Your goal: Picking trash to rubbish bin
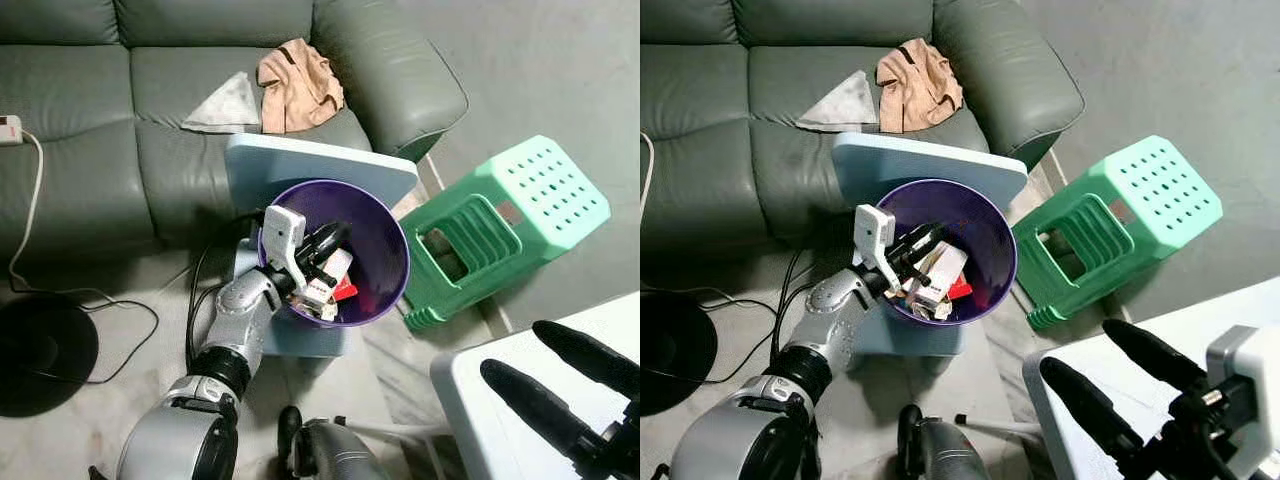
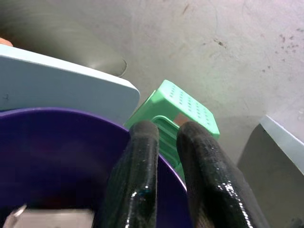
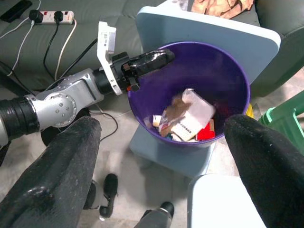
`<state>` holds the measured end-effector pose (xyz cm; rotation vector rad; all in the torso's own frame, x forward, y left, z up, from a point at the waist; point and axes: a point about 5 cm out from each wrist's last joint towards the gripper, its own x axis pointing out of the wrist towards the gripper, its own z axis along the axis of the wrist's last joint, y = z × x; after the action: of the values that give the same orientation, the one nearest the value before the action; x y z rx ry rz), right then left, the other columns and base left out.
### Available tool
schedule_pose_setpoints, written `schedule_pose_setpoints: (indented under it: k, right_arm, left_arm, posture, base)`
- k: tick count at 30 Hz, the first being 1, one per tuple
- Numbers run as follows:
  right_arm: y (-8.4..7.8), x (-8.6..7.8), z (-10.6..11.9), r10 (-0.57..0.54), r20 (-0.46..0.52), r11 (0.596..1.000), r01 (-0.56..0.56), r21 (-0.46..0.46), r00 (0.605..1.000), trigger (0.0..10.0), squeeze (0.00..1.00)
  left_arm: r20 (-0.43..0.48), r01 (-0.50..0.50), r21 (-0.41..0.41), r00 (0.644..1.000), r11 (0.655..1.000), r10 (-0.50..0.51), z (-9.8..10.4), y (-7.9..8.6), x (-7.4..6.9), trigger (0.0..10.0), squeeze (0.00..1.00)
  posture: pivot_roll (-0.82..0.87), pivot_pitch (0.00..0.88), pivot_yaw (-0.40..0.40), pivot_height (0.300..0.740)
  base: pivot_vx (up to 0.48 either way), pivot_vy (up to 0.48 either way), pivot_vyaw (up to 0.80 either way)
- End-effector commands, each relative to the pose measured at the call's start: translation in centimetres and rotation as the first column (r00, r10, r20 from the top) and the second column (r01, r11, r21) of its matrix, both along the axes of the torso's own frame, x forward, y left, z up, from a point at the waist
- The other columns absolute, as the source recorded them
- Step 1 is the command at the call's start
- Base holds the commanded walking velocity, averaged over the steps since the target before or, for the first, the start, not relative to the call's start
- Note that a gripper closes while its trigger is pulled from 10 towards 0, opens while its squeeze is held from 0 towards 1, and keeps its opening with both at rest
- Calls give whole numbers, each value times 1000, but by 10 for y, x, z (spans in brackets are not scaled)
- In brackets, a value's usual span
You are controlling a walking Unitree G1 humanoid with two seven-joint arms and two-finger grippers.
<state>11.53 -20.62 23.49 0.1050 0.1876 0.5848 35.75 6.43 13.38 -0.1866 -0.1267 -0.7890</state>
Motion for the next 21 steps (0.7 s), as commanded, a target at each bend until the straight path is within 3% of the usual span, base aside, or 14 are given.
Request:
schedule_pose_setpoints:
  k: [1, 11, 13, 14, 15, 21]
  right_arm:
    - [-3, -1, 2, -18, -2, 1000, 18, -21, 1000, 10000, 0]
    - [0, 4, -2, -23, 3, 1000, 23, 5, 1000, 10000, 0]
    - [2, 12, -7, -42, 18, 998, 42, 43, 999, 10000, 0]
    - [2, 14, -9, -49, 20, 997, 48, 53, 999, 10000, 0]
    - [3, 19, -11, -61, 26, 996, 59, 66, 998, 10000, 0]
    - [6, 45, -30, -139, 64, 985, 132, 107, 988, 10000, 0]
  left_arm:
    - [-30, 37, -10, 999, 999, -37, -6, -10, -4, 10000, 1000]
    - [-12, 0, -9, 1000, 1000, 0, -2, -4, -1, 10000, 1000]
    - [-14, -46, -31, 999, 998, 45, 1, 5, 1, 10000, 792]
    - [-14, -54, -35, 998, 998, 54, 1, 6, 2, 10000, 176]
    - [-7, -67, -33, 998, 997, 67, 1, 9, 2, 10000, 0]
    - [11, -159, -78, 987, 984, 160, 7, 24, -1, 10000, 0]
  posture:
    - [-496, 355, -293, 740]
    - [-449, 348, -279, 740]
    - [-389, 342, -252, 740]
    - [-377, 340, -248, 740]
    - [-355, 335, -238, 740]
    - [-253, 304, -193, 740]
  base:
    - [0, 0, 0]
    - [0, 0, 0]
    - [0, 0, 0]
    - [0, 0, 0]
    - [0, 0, 0]
    - [0, 0, 0]
